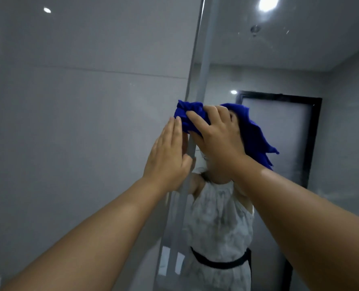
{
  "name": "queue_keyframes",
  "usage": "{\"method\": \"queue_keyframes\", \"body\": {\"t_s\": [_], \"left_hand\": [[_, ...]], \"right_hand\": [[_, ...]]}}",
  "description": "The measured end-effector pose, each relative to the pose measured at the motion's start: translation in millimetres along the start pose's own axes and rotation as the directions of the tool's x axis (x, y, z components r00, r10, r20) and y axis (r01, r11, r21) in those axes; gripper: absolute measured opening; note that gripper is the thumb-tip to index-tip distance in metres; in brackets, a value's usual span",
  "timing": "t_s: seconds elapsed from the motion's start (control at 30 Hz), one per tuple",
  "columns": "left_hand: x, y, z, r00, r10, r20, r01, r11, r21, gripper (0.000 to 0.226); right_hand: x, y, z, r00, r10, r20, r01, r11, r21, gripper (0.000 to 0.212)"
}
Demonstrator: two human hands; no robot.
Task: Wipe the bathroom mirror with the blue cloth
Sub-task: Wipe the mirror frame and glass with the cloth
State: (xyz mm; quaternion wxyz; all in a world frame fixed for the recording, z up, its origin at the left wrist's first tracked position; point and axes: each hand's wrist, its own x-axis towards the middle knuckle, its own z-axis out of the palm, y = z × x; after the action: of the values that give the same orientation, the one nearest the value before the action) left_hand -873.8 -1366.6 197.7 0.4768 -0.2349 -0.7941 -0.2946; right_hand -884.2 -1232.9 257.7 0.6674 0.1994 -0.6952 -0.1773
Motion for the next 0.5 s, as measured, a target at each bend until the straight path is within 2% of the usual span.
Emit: {"method": "queue_keyframes", "body": {"t_s": [0.3, 0.5], "left_hand": [[-83, -20, 16, 0.991, -0.073, 0.115, 0.066, 0.996, 0.062, 0.077], [-129, -28, 27, 0.970, -0.122, 0.210, 0.113, 0.992, 0.055, 0.078]], "right_hand": [[-82, -48, 13, 0.999, -0.010, -0.033, 0.012, 0.997, 0.070, 0.034], [-138, -79, 21, 0.999, -0.025, -0.040, 0.027, 0.997, 0.069, 0.047]]}}
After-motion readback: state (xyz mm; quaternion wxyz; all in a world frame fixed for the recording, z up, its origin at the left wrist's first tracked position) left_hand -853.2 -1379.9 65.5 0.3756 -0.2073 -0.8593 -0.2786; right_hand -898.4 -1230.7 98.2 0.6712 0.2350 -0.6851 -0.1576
